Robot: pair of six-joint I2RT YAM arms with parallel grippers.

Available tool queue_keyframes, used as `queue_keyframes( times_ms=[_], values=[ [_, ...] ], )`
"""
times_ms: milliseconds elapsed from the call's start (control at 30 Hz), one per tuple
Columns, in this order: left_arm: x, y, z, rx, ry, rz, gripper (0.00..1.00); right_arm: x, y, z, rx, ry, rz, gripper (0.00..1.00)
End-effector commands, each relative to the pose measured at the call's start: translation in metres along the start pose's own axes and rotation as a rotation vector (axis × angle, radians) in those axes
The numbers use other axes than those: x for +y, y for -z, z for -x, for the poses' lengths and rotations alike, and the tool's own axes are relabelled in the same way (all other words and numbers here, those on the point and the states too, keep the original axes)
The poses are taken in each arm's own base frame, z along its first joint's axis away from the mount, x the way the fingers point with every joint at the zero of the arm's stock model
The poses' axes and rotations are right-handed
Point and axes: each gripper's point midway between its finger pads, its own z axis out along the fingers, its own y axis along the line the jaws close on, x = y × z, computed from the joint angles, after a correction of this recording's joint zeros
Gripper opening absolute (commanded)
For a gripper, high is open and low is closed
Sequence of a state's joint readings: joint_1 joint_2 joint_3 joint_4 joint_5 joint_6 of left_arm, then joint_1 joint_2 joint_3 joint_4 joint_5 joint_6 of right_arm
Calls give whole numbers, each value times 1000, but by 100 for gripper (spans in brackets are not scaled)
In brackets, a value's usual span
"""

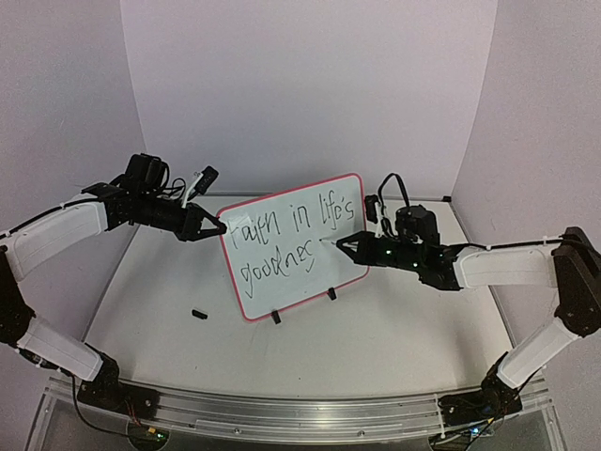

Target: Write a sentence on the whiteboard

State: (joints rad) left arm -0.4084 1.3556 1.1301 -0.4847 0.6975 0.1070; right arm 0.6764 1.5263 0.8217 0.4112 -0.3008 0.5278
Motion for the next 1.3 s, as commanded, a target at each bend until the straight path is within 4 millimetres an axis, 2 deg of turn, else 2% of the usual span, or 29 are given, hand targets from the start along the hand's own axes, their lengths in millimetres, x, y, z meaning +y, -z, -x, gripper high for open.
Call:
queue_keyframes(
  times_ms=[0, 233, 467, 833, 1267],
  values=[
    [13, -8, -22, 76, 20, 51, 0, 11, -7, 24, -60, 18, 36, 0],
    [13, -8, -22, 76, 20, 51, 0, 10, -16, 11, -8, 10, 62, 0],
    [14, -9, -23, 79, 23, 49, 0, -4, -10, -6, 16, -13, 17, 0],
    [13, -9, -23, 79, 25, 47, 0, -11, 1, 1, -15, 4, -46, 0],
    [13, -10, -23, 80, 25, 44, 0, -28, -6, -23, 65, 7, -92, 0]
  ],
)
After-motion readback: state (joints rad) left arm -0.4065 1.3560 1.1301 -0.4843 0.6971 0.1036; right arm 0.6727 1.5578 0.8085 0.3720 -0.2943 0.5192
